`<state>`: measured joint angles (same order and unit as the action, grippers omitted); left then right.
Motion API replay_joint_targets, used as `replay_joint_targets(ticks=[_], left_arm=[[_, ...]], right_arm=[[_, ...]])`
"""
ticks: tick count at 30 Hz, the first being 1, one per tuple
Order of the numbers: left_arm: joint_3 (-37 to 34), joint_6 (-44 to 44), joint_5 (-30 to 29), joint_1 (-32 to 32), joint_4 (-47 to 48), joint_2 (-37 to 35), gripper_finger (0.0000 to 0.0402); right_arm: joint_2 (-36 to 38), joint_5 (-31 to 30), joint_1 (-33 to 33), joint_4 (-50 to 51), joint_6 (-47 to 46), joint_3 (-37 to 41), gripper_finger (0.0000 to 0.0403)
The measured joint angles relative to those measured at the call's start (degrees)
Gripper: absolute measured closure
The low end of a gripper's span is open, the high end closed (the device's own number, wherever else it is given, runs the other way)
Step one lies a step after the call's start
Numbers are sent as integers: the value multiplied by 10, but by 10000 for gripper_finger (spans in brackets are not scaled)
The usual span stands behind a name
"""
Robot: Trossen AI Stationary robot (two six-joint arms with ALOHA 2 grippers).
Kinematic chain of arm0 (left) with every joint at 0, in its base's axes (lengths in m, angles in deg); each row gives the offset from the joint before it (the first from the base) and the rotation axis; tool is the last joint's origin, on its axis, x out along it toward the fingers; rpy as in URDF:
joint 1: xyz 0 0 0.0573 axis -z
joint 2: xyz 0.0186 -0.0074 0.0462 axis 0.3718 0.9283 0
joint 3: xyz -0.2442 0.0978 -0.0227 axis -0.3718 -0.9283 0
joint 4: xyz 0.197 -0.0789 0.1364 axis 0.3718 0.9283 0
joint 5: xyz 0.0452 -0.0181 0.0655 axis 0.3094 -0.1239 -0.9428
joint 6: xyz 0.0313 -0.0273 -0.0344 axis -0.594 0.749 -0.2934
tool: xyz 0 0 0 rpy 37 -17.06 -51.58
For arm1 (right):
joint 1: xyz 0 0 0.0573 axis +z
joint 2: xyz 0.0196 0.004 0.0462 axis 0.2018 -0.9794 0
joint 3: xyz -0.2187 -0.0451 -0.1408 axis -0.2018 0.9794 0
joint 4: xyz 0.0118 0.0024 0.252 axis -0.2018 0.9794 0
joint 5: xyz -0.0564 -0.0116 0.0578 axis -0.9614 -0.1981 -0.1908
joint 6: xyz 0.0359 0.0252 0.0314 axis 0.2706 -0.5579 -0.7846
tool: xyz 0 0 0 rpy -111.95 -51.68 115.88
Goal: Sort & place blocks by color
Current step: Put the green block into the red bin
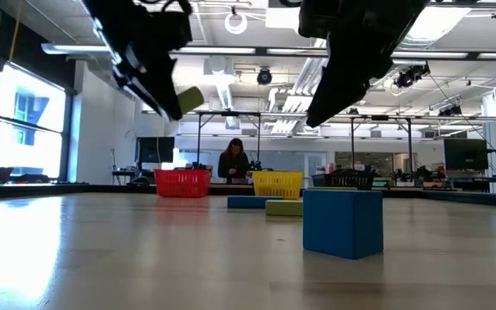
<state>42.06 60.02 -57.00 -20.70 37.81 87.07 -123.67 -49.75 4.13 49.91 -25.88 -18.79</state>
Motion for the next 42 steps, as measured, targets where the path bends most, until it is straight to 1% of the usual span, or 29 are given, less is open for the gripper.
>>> replay_joint_targets(ticks=[4, 6, 10, 16, 19, 22, 24, 27, 30, 33, 38, 42], left_arm=[[0, -51, -2, -70, -29, 0, 290], [0, -76, -3, -106, -46, 0, 291], [0, -113, 3, -180, -71, 0, 291], [0, -145, 61, -290, -89, 0, 290], [0, -148, 80, -341, -92, 3, 290], [0, -148, 102, -389, -106, 13, 289], [0, -147, 136, -416, -123, 22, 289], [0, -147, 198, -443, -145, 42, 289], [0, -147, 228, -458, -163, 62, 289], [0, -147, 238, -469, -165, 81, 289], [0, -147, 237, -480, -166, 105, 289], [0, -147, 244, -486, -166, 120, 287]], right_arm=[[0, -55, -2, -14, 38, 0, 213], [0, -73, -8, -29, 68, 0, 213], [0, -78, -31, -74, 127, 0, 213], [0, -77, -79, -120, 194, 0, 213], [-1, -53, -108, -138, 209, 0, 213], [-9, -3, -139, -162, 209, 0, 213], [-20, 34, -156, -176, 208, 0, 213], [-35, 66, -174, -175, 208, 0, 213], [-52, 81, -183, -175, 209, 0, 213], [-68, 103, -187, -175, 220, 0, 213], [-93, 128, -188, -172, 235, 0, 213], [-111, 133, -188, -171, 239, 0, 213]])
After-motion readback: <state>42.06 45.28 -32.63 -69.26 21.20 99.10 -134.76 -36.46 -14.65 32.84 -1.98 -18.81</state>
